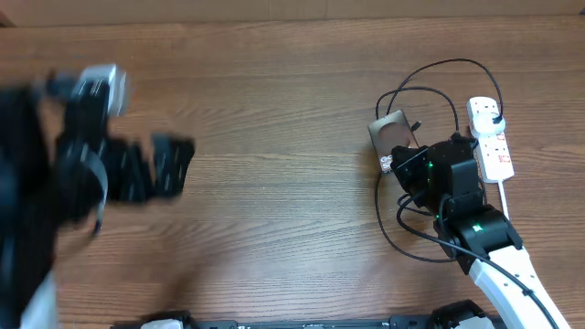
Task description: Plug charger to phone and switch on socket
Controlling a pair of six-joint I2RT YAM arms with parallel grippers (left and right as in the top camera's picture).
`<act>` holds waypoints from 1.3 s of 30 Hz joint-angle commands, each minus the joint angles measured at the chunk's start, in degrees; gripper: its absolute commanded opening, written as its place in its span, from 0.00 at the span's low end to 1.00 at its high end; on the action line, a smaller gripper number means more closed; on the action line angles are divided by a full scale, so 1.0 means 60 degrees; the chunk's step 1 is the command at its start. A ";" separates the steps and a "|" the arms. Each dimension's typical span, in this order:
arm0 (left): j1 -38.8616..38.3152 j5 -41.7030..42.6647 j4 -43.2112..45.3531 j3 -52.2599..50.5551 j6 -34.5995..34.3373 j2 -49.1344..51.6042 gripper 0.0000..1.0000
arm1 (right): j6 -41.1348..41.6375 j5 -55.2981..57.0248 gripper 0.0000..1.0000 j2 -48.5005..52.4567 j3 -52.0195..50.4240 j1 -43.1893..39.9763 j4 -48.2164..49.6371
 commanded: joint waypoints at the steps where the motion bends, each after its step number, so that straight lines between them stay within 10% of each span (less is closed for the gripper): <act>1: 0.0044 -0.0947 0.0725 -0.1942 -0.0699 -0.1260 1.00 | 0.0029 -0.0943 0.04 0.0047 0.0069 -0.0007 0.0699; 9: 0.0044 -0.0098 0.5227 -0.8280 -0.6098 -0.2962 1.00 | -0.0004 -0.2127 0.04 0.0098 0.0069 -0.0007 0.1042; 19: 0.0026 0.5850 1.3526 -1.3253 -1.2542 -0.0667 1.00 | 0.1151 -0.2845 0.04 0.0361 0.0066 0.0659 0.1628; 39: -0.1727 0.6127 1.6662 -1.3435 -1.5256 0.1610 0.75 | 0.4564 -0.3231 0.04 0.1931 0.0069 0.3417 0.4018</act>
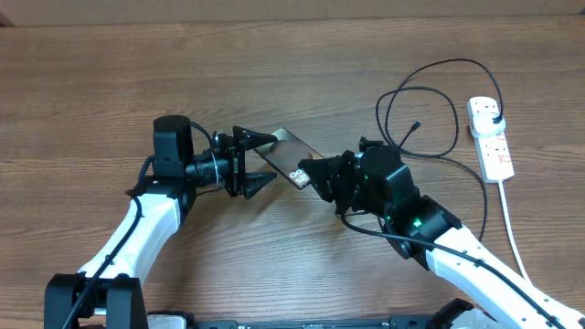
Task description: Plug charger to phone and switch on socket
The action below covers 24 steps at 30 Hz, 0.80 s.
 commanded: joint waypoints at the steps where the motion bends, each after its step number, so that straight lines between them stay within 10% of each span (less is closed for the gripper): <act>1: -0.0244 -0.0153 0.0248 -0.0011 -0.0539 0.0051 0.68 | 0.0648 -0.0197 0.04 -0.0026 0.0109 0.0182 0.0204; 8: -0.0576 -0.0215 0.0568 -0.0011 -0.0863 0.0051 0.39 | 0.1552 -0.0546 0.04 0.0226 0.0109 0.0182 0.0204; 24: -0.0576 -0.0503 0.0568 -0.0011 -0.0856 0.0051 0.13 | 0.2211 -0.0933 0.04 0.0663 0.0109 0.0251 0.0707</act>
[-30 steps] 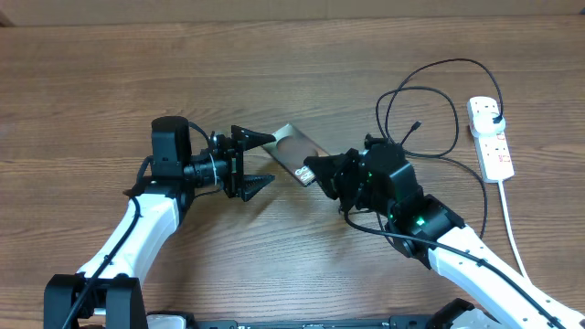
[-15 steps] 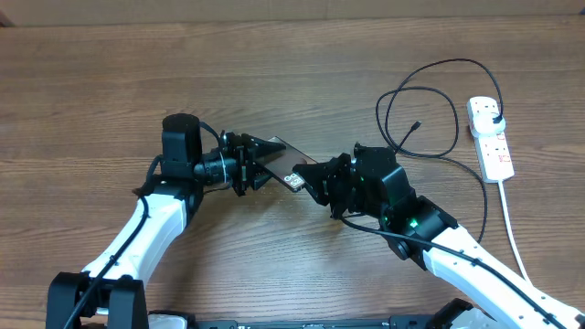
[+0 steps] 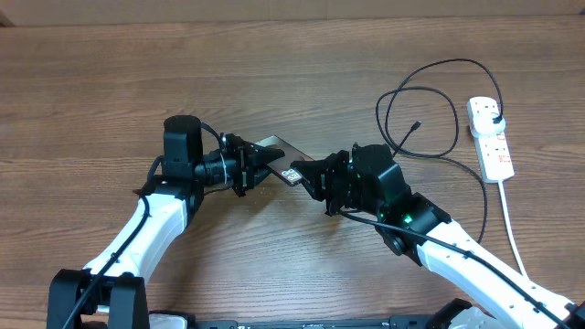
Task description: Plug charger to phone and switch on socket
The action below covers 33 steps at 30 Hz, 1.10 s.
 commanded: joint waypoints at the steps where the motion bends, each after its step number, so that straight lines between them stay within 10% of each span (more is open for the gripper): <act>1: -0.0084 -0.0018 0.0142 0.0036 -0.0138 -0.0036 0.10 | -0.0004 -0.0586 0.04 0.0091 0.0106 0.0157 0.0076; 7: -0.0084 -0.0146 0.0142 0.0036 -0.0135 -0.0036 0.04 | -0.0007 -0.0550 0.15 0.0091 0.0106 0.0324 0.0146; 11: -0.0080 -0.0262 0.0138 0.0036 0.0004 -0.0036 0.04 | -0.0816 -0.0459 0.57 0.0117 0.0106 0.0321 -0.0040; 19: -0.0062 -0.1107 0.0033 0.0036 0.1632 -0.0036 0.04 | -0.8116 0.2448 1.00 0.0117 0.0106 0.0310 -0.1333; 33: -0.0066 -0.1104 -0.0470 0.0036 0.2306 -0.0036 0.04 | -0.9927 0.4823 1.00 0.0470 0.2535 -0.2532 -0.5796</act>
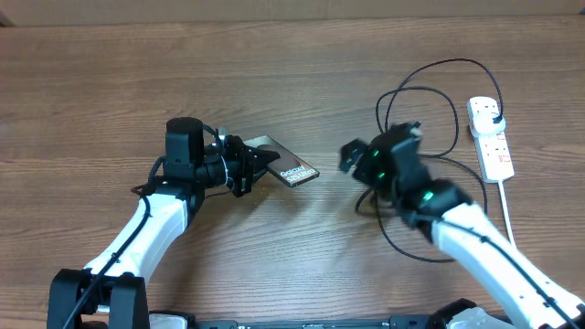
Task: Plug charger to phone and switch on socket
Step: 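Move the right gripper to the black cable's USB-C plug and grasp it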
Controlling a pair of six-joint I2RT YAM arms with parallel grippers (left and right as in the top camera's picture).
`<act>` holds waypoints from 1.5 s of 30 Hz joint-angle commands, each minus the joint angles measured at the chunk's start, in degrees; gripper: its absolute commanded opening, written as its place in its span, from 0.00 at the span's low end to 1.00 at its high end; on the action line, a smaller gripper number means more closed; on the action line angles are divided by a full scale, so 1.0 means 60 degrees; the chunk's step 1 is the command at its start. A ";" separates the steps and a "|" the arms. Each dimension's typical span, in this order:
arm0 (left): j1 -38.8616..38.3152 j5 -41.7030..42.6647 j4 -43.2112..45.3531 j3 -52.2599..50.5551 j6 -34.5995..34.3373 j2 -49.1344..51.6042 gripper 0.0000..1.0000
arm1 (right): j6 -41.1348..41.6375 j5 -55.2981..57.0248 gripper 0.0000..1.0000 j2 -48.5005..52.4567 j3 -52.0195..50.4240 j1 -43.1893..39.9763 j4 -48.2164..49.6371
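Note:
The phone (288, 166), a dark slab with a pale label, lies angled near the table's middle. My left gripper (253, 164) is shut on its left end. Off to its right, my right gripper (351, 157) is blurred by motion and holds nothing; its fingers look apart. The black charger cable (430, 68) loops at the back right. Its free plug end is hidden behind my right arm. The white socket strip (491, 137) lies at the far right with the charger's plug in its top outlet.
The cable also trails down the right side (505, 219) toward the front edge, under and around my right arm. The wooden table (274, 64) stretches across the whole view.
My right gripper has let go of the phone's right end and moved right, toward the cable loops. The phone now rests lower and flatter, held only by my left gripper.
First my right gripper was at the phone near the socket strip while the left arm was a blur at the far left. Then both grippers met at mid-table with the phone between them. The left one closed on it, and now the right has left it.

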 commanded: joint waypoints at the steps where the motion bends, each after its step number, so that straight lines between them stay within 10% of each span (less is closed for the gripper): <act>1: -0.0066 0.0138 0.0076 0.0062 0.0262 -0.0040 0.04 | -0.0707 0.0678 1.00 0.0437 0.1687 -0.0980 -0.1260; 9: -0.0066 0.0149 0.0073 0.0062 0.0259 -0.0040 0.04 | -0.1144 0.1005 0.86 0.3625 0.4962 -0.2681 -0.3789; 19: -0.0066 0.0219 0.0073 0.0062 0.0255 -0.0040 0.04 | -0.1144 0.1067 0.60 0.6277 0.5326 -0.2914 -0.2903; 38: -0.0066 0.0408 0.0073 0.0062 0.0259 -0.0040 0.04 | -0.1140 0.1064 0.54 0.7566 0.5271 -0.2911 -0.3053; 45: -0.0066 0.0393 0.0073 0.0062 0.0255 -0.0040 0.04 | -0.1144 0.1304 0.37 0.7566 0.5147 -0.2914 -0.2546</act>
